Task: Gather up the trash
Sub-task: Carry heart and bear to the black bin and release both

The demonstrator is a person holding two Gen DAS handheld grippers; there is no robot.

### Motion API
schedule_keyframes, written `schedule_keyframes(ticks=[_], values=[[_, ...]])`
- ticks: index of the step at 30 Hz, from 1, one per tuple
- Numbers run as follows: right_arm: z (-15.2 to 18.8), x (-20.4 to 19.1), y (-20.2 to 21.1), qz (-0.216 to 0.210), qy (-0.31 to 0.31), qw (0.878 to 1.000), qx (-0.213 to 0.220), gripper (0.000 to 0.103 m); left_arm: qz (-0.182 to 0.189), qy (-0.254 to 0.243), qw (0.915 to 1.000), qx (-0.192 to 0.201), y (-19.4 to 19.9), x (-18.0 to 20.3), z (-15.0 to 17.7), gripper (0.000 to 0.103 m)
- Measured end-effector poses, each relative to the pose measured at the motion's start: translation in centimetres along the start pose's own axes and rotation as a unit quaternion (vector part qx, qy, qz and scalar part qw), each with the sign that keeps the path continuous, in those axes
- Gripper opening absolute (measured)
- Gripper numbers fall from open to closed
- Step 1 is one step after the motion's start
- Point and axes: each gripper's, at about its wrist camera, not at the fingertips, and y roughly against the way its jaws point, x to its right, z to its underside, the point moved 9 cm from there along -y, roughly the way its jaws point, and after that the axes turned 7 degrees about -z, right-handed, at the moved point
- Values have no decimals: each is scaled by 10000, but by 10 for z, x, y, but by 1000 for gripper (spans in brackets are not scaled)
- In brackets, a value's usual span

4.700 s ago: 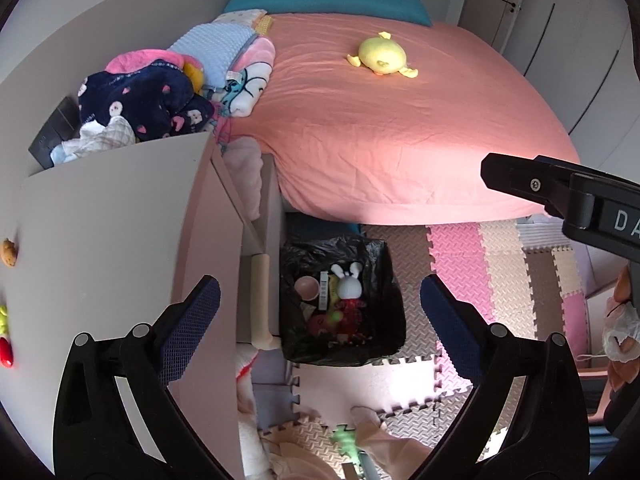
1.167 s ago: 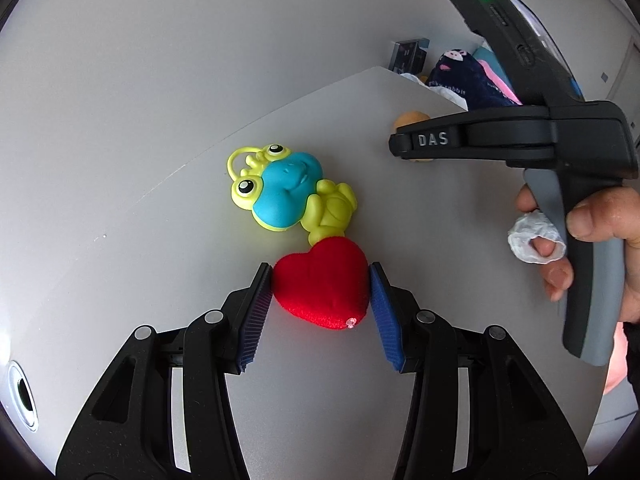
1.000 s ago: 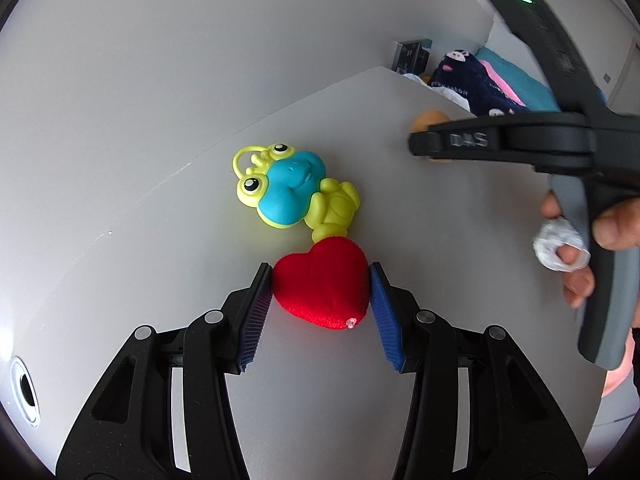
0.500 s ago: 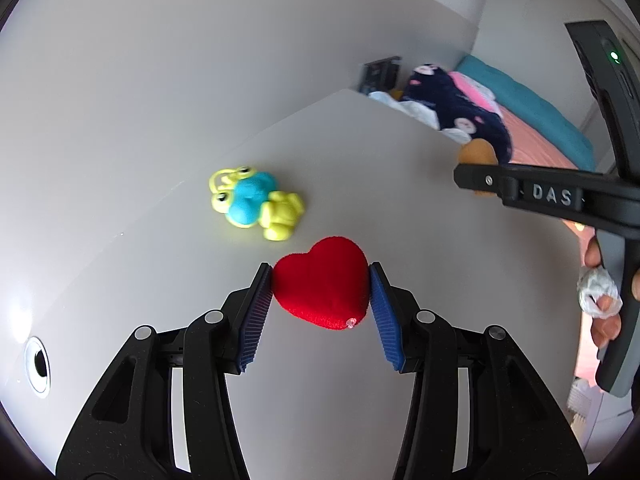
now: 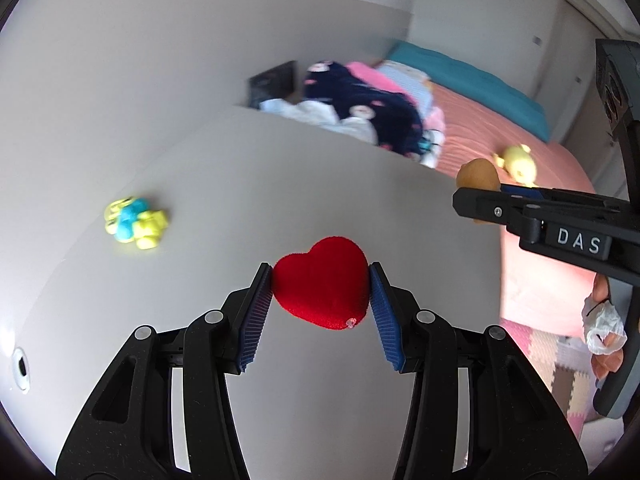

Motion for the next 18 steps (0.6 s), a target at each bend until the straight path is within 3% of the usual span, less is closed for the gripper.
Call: schedule_keyframes(ticks=[9,18], values=[[41,82,68,345,-643,9971,214,38,601,-692,9958,12,8,113,0,48],[94,160,128,780,-1281,9881,328,38,1225,-1510,9808,-140,5,229,20,48]])
